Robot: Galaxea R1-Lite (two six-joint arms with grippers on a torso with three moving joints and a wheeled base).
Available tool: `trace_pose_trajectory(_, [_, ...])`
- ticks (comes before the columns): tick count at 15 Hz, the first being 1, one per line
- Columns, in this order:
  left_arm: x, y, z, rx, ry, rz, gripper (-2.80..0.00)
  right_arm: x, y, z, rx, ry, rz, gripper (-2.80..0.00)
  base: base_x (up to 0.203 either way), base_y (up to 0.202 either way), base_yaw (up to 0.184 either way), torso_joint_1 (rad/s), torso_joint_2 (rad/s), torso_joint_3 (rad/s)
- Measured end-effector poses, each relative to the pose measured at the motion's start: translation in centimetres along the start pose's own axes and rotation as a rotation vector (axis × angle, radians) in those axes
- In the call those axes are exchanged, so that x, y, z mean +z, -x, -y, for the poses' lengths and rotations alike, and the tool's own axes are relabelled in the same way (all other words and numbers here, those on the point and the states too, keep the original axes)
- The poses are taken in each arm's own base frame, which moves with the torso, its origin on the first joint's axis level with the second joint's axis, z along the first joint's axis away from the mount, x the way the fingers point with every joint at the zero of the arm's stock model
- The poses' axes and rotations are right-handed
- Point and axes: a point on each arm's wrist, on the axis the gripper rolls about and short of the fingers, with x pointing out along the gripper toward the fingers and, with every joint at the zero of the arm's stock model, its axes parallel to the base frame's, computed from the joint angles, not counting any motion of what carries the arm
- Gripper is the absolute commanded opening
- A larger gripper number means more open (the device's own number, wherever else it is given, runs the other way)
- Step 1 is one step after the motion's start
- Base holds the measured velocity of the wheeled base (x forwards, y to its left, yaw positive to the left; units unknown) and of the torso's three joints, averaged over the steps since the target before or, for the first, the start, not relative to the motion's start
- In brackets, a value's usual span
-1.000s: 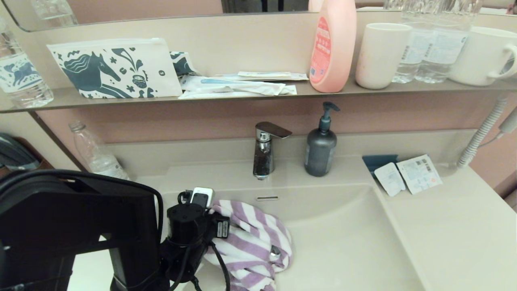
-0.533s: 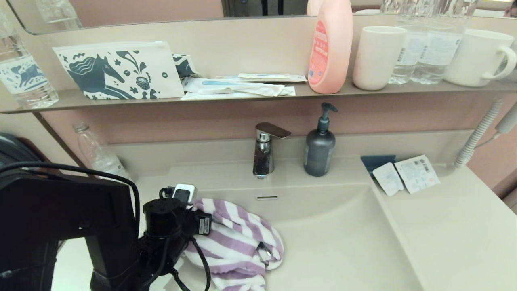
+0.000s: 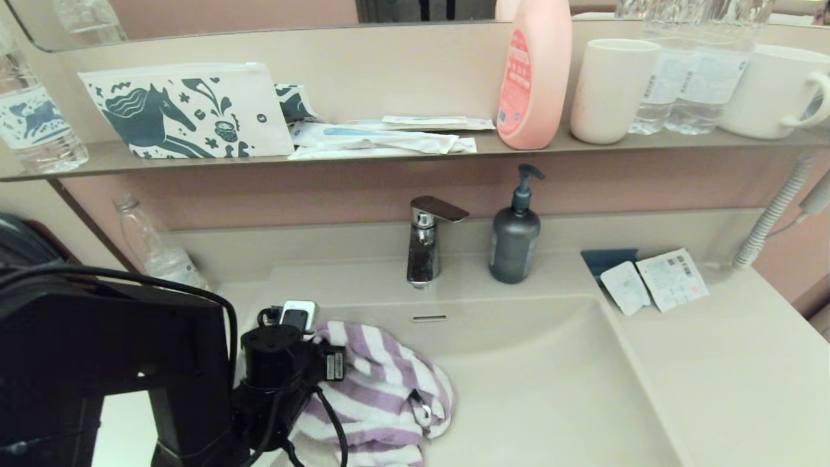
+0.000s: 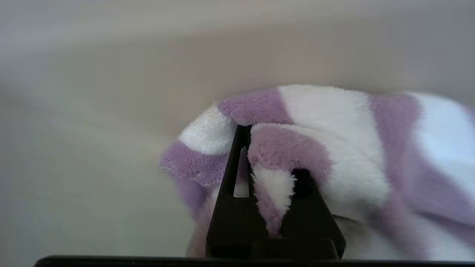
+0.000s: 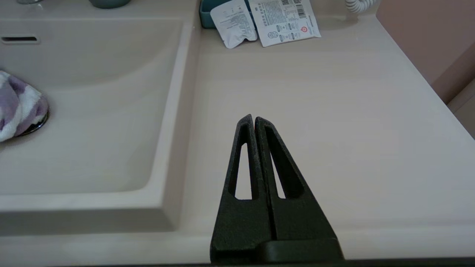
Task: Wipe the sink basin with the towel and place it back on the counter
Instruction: Wipe the sink
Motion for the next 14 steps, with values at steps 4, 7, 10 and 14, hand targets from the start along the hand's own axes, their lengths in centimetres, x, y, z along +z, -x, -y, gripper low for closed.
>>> trace_pose_trajectory(4, [-2.2, 0.5, 2.1, -0.032, 0.001, -0.067, -2.8, 0.0, 0.0, 0.0, 0.0, 0.0, 0.0, -2.8, 0.0, 0.0, 0.0, 0.0, 0.0, 0.0])
trace_pose_trajectory(7, [-2.5, 0.9, 2.1, 0.019, -0.015, -0.079, -2.8, 0.0, 0.0, 0.0, 0.0, 0.0, 0.0, -2.8, 0.0, 0.0, 0.0, 0.0, 0.0, 0.0])
trace_pose_trajectory(10, [-1.8, 1.7, 2.5, 0.075, -0.017, -0.046, -2.8, 0.0, 0.0, 0.0, 0.001, 0.0, 0.0, -2.8, 0.0, 0.0, 0.0, 0.0, 0.0, 0.0])
trace_pose_trajectory(14, [0.2, 1.6, 2.6, 0.124, -0.04, 0.027, -2.8, 0.0, 0.0, 0.0, 0.001, 0.0, 0.0, -2.8, 0.0, 0.0, 0.0, 0.0, 0.0, 0.0])
